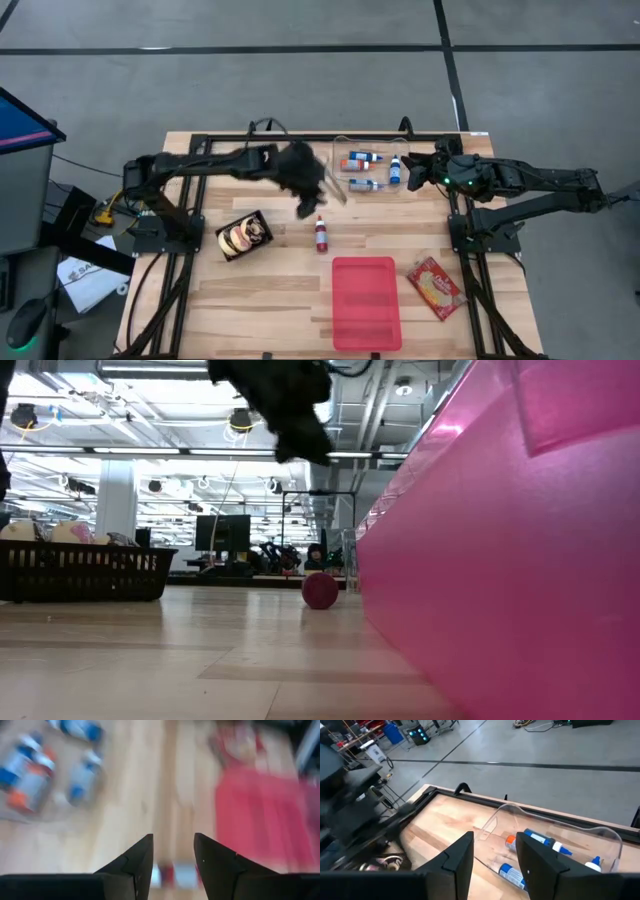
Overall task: Pick & Place Food Item
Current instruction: Put the red food coloring bottle into the transparent bin
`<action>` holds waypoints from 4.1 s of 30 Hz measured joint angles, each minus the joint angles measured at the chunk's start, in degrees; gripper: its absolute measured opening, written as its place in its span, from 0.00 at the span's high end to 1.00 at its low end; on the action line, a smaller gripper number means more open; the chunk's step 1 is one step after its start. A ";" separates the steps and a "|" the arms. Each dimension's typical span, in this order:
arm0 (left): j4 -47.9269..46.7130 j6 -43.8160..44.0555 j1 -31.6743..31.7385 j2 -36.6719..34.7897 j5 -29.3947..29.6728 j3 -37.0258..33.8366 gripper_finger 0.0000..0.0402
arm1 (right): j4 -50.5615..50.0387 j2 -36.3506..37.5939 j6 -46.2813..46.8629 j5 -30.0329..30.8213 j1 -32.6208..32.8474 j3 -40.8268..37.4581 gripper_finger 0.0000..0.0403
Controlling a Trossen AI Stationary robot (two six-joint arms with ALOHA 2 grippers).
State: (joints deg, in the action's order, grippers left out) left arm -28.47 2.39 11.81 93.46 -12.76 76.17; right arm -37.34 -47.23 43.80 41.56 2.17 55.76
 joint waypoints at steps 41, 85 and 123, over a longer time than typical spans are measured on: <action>8.14 -50.55 -9.13 14.44 11.87 -8.27 0.44 | -5.34 -1.90 10.38 0.00 3.48 0.03 0.65; 16.17 -16.38 -9.30 7.81 6.76 -8.43 0.69 | -5.53 -6.44 12.77 -0.55 3.48 0.01 0.65; 11.49 2.09 9.19 28.62 9.58 20.29 0.70 | 1.18 -6.40 9.60 0.63 3.41 -0.01 0.65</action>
State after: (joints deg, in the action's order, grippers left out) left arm -16.98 4.47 21.00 122.08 -3.18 96.46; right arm -36.16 -53.63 53.41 42.19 5.59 55.75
